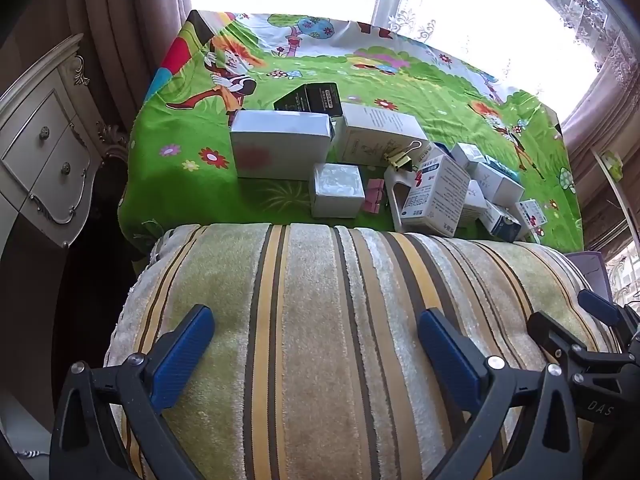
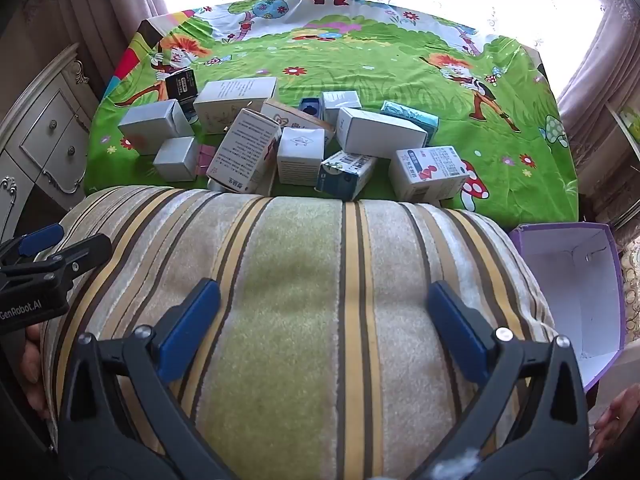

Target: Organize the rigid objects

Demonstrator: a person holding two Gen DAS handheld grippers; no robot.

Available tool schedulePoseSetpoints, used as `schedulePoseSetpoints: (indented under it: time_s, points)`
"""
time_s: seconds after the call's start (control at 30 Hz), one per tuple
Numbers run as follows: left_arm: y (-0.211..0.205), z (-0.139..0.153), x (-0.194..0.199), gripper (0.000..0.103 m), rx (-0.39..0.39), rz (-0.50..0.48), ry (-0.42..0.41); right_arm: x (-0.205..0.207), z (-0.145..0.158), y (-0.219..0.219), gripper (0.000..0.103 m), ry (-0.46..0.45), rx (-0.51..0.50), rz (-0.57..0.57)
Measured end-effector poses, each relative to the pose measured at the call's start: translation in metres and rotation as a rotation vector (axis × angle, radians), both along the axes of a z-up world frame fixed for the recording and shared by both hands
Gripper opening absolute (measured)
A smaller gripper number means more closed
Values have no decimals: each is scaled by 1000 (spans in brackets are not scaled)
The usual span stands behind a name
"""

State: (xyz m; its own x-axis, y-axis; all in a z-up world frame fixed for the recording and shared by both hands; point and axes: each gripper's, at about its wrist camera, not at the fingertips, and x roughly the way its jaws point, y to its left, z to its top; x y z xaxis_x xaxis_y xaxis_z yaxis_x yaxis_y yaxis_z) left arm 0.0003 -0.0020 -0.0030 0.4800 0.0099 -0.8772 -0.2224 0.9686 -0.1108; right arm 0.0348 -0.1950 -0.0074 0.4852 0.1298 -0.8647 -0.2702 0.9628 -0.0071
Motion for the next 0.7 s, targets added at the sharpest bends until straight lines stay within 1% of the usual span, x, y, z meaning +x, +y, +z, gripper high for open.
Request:
schedulePoseSetpoints:
  time_s: [0.23, 0.4, 0.57, 0.7]
  points:
    - [7, 0, -3, 103, -36, 5, -16, 0, 1, 0, 103, 3, -2, 2]
    - [5, 1, -3, 103, -31, 6, -21, 0, 1, 1, 103, -1, -1, 1]
    - [7, 2, -4, 103, -42, 14, -34, -1, 1, 0, 103, -10, 5, 0]
    - [6, 3, -3, 103, -29, 13, -34, -3, 0, -2, 103, -26, 12, -3]
